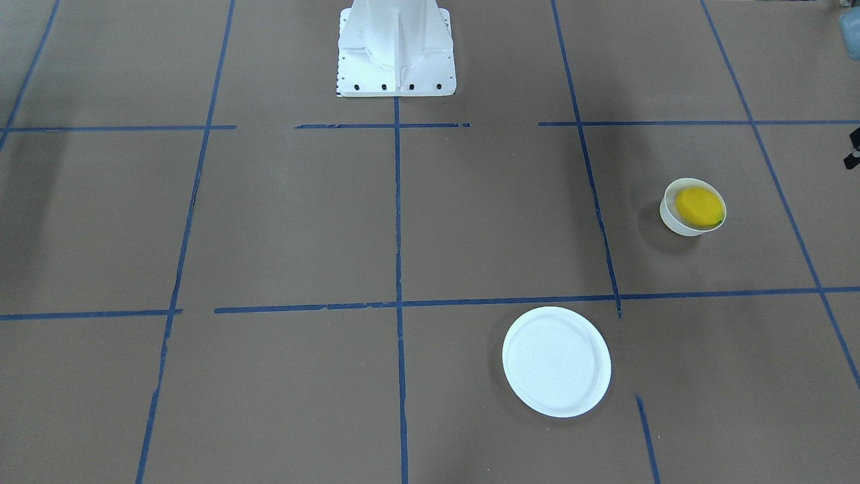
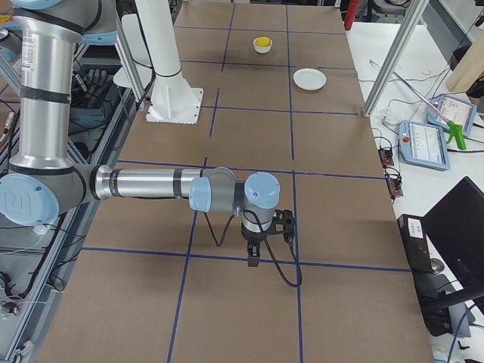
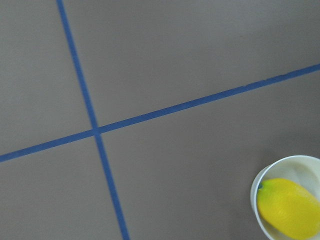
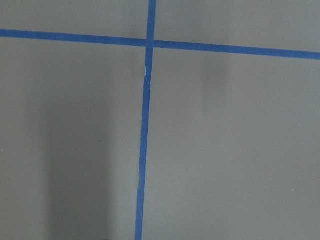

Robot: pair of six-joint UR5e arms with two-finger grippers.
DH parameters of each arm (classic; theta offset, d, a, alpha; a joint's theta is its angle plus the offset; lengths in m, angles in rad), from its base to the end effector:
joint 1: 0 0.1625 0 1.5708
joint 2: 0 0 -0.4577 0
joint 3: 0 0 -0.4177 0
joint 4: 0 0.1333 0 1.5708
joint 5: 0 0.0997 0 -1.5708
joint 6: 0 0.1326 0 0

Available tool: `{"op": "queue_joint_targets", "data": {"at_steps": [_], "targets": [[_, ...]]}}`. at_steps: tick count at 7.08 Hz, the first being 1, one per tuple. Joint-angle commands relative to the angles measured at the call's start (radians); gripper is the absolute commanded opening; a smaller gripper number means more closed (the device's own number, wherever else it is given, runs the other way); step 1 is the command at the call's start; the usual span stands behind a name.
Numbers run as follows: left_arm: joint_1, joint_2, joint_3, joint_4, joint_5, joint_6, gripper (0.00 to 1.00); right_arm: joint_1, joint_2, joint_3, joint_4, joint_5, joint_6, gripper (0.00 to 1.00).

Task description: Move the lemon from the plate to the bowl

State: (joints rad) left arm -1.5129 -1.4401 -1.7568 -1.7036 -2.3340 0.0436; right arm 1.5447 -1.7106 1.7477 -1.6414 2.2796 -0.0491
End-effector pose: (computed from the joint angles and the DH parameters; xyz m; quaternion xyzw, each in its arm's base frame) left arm -0.0142 -0.4749 0.6687 0.0845 0.3714 0.0818 0.9210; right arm 0.0352 -0.4510 0.7042 -0.0117 -0.3471 -0.0294 0.9373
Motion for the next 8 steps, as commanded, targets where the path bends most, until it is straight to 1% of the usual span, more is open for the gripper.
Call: {"op": "queue_joint_targets", "data": {"at_steps": [1,8], "targets": [[-0.055,0.012,-0.007,0.177,-0.005,0.068,1.00,0.000,0.000,0.001,0.000,0.000,0.000,1.00],[-0.059,0.030,-0.003,0.177,-0.008,0.071,1.00,0.000,-0.001,0.000,0.000,0.001,0.000,1.00]]}}
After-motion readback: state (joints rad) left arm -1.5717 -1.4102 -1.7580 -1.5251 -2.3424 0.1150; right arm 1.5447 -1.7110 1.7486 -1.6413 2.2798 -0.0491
